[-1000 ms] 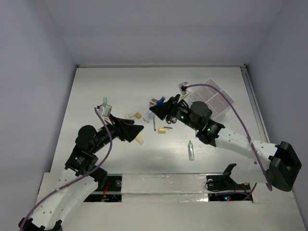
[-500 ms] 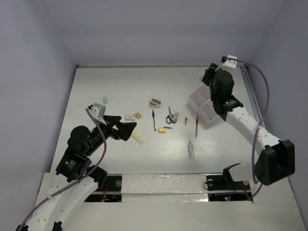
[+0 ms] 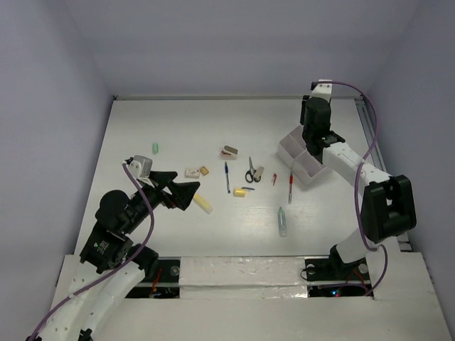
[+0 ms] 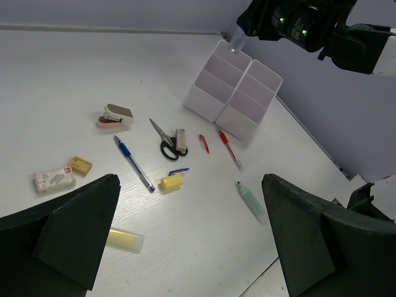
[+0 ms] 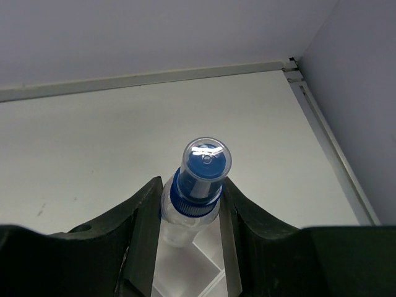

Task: Sort the stationery into containers
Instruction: Place the stationery in the storage box.

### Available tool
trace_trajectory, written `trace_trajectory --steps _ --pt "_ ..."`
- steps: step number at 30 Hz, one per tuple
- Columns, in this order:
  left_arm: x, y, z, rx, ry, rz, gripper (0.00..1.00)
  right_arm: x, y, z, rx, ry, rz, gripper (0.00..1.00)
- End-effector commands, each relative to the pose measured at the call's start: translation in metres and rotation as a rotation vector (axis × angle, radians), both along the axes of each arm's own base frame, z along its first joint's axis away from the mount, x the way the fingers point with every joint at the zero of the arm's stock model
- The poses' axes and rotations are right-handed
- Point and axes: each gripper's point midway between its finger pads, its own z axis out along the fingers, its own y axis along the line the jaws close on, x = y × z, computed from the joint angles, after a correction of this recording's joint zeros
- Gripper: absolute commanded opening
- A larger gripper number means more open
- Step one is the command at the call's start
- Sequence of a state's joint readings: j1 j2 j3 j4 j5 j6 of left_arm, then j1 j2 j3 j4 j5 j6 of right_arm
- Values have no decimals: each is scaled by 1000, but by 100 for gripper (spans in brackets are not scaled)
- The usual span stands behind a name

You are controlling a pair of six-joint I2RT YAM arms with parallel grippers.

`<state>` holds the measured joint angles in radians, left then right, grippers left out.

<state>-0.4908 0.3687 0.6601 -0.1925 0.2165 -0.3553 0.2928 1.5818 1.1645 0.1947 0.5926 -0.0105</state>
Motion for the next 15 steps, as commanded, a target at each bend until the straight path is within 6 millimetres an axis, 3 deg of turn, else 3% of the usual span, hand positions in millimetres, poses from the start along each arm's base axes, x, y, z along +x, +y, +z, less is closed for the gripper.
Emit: trace_trajectory --steps 1,15 --pt "0 -1 3 -1 -33 -8 99 10 -11 40 -24 -119 -49 4" --pt "3 -4 -1 7 -16 -17 99 20 -21 22 -84 -105 -62 6"
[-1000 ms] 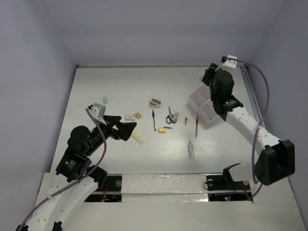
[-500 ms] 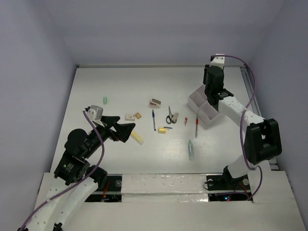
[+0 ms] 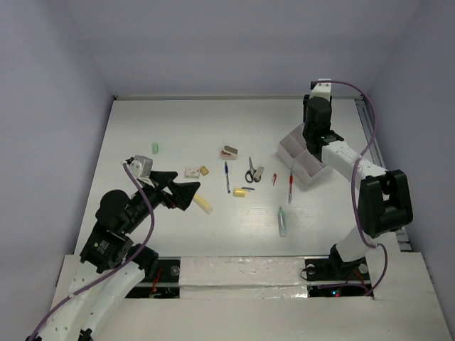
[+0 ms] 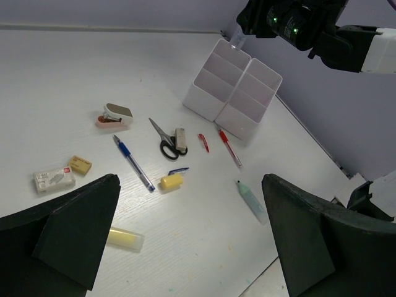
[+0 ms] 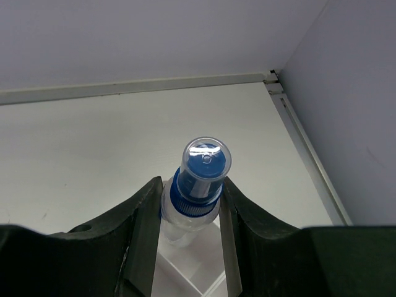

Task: Sort the stationery into containers
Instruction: Place the stationery in the storage box.

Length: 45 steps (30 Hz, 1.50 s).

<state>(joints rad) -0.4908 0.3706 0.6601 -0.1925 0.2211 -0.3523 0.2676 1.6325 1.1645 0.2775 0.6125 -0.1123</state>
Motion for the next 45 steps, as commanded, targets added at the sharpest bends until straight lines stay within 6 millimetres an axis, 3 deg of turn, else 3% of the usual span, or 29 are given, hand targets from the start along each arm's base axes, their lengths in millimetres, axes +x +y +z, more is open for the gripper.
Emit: trace_trajectory --steps 1,10,18,21,25,31,36,39,41,42,43,45 --pt "3 -3 -1 5 -15 -12 99 9 -5 27 4 -109 -30 6" --pt "3 -4 -2 7 -11 -16 99 10 -6 -1 -13 -67 -38 9" --pt "1 -3 2 -1 -32 -17 99 8 -9 -14 -22 -58 -54 13" --pt "0 -2 3 -4 -35 -15 99 7 -9 -16 -17 -57 -53 27" --pt "0 -3 2 -3 -32 -17 99 5 -8 -9 -2 -70 -45 60" --pt "-1 -3 4 -6 -38 -23 99 4 -5 15 11 -75 -31 77" --pt "-3 -2 6 -10 -49 -20 99 -2 -1 41 48 -97 -5 77" --pt "-3 -2 6 -10 -49 -20 99 -11 14 58 126 -99 86 69" --pt "-2 -3 5 -6 -45 -23 99 -14 46 62 193 -81 233 51" --pt "-1 -3 4 -5 -40 -22 99 -18 62 60 218 -57 295 48" --pt "-1 -3 4 -3 -40 -22 99 -23 94 57 242 -28 413 42" --pt "0 -3 3 -1 -35 -20 99 -28 125 49 252 27 516 40"
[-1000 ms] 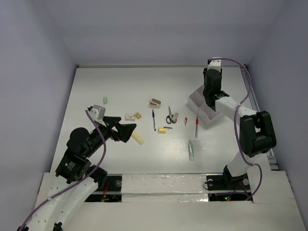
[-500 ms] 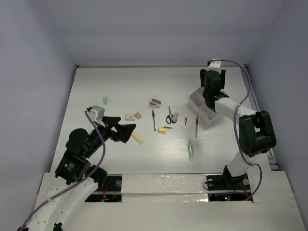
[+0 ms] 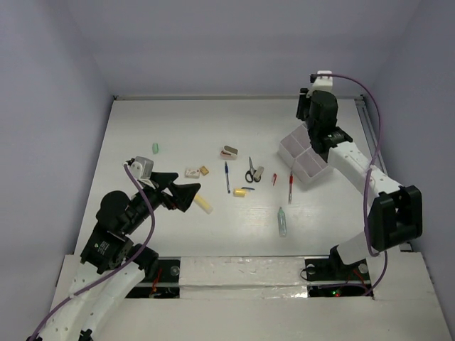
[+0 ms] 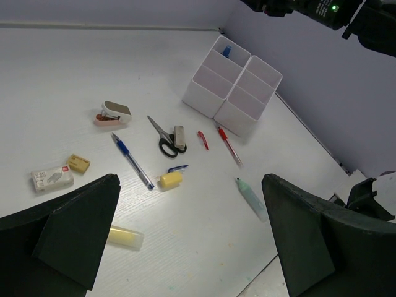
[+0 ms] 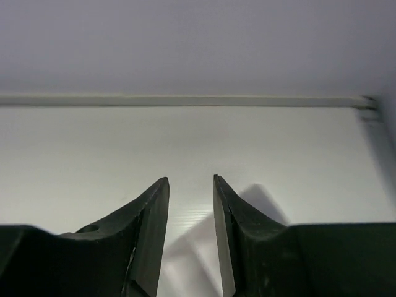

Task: Sort the stationery into containers
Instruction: Pick up the stapler from the center of the board.

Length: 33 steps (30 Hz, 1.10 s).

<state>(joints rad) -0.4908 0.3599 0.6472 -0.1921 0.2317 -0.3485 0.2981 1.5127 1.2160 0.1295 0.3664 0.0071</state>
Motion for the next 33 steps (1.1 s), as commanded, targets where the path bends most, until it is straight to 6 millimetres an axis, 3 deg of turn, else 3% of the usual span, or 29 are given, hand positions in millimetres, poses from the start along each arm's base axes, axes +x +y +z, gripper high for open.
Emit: trace_trajectory --steps 1,3,4,6,8,11,18,19,22,25,30,33 --pt "2 -2 7 -5 -36 -5 99 -20 104 -9 83 97 402 40" --pt "3 -1 7 -5 -35 0 99 -32 139 -29 71 173 578 45" --pt "3 -1 6 -5 -33 0 99 -40 166 -42 87 220 715 56" --pt "3 -1 6 -4 -31 0 99 -50 188 -64 31 277 830 66" --pt "4 -2 4 -1 -24 0 99 -47 201 -89 10 340 884 77" --pt "10 -2 -2 11 5 15 99 -44 210 -122 -36 440 930 81" --pt "19 -3 -14 37 61 34 99 -35 236 -151 -129 518 1001 89" --pt "19 -4 -14 37 60 34 99 -37 246 -161 -159 548 1019 90" --pt "19 -4 -15 36 63 31 99 -32 255 -185 -201 593 1010 90" --pt "18 -4 -15 35 61 28 99 -26 264 -186 -210 600 1011 89" --pt "17 -5 -14 34 58 20 99 -24 268 -205 -221 638 1005 77" --pt "17 -6 -13 34 58 17 99 -22 269 -209 -216 640 997 64"
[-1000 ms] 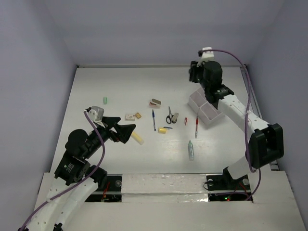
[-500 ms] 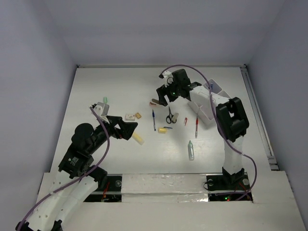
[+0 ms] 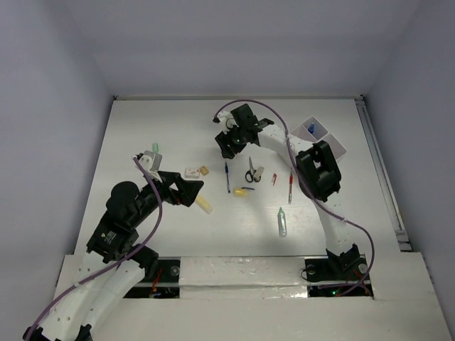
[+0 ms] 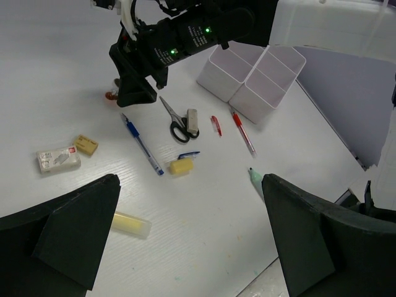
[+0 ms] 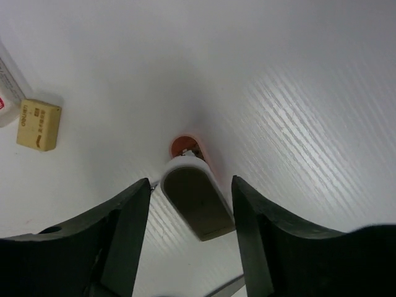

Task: Sort the stationery into containers
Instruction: Pick up the stapler from the center of the board, then place the stapler in the storage box.

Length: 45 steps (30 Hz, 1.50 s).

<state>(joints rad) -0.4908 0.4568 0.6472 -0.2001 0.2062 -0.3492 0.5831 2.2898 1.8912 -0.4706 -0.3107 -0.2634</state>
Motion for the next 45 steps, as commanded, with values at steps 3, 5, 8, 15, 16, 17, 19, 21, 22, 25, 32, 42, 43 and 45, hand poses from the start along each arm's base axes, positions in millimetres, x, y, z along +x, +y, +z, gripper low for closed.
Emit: trace_trajectory --steps 3,5,8,15,16,17,19,21,22,25,32,42,43,45 --pt "0 -2 10 -17 -35 -10 99 11 1 16 12 -50 -31 44" --pt "-1 -2 11 -21 -40 -15 99 13 0 23 24 -72 -46 30" --pt "-2 -3 12 -24 -44 -23 99 20 0 49 61 -134 -83 17" --pt "-6 -1 18 -35 -70 -21 99 29 -51 133 17 -336 -270 11" --pt "-7 0 20 -39 -78 -21 99 30 -65 142 3 -361 -311 11" --pt "-8 0 20 -38 -82 -23 99 26 -84 158 -4 -389 -355 11" --pt "-9 -1 22 -42 -88 -31 99 27 -119 171 -20 -392 -429 11" --pt "-10 -1 24 -44 -94 -35 99 17 -149 182 -44 -381 -485 12" --pt "-12 0 26 -49 -103 -38 99 16 -168 184 -61 -378 -520 12" --pt "-16 2 30 -57 -123 -38 99 0 -198 184 -120 -363 -543 12" --pt "-21 4 37 -71 -153 -43 99 -5 -246 157 -218 -286 -584 10" --pt "-22 2 38 -73 -155 -54 99 5 -250 125 -249 -231 -532 7" --pt "-23 2 38 -73 -159 -55 99 7 -255 124 -257 -231 -543 7" --pt "-24 3 39 -76 -165 -54 99 10 -255 121 -262 -229 -543 7"
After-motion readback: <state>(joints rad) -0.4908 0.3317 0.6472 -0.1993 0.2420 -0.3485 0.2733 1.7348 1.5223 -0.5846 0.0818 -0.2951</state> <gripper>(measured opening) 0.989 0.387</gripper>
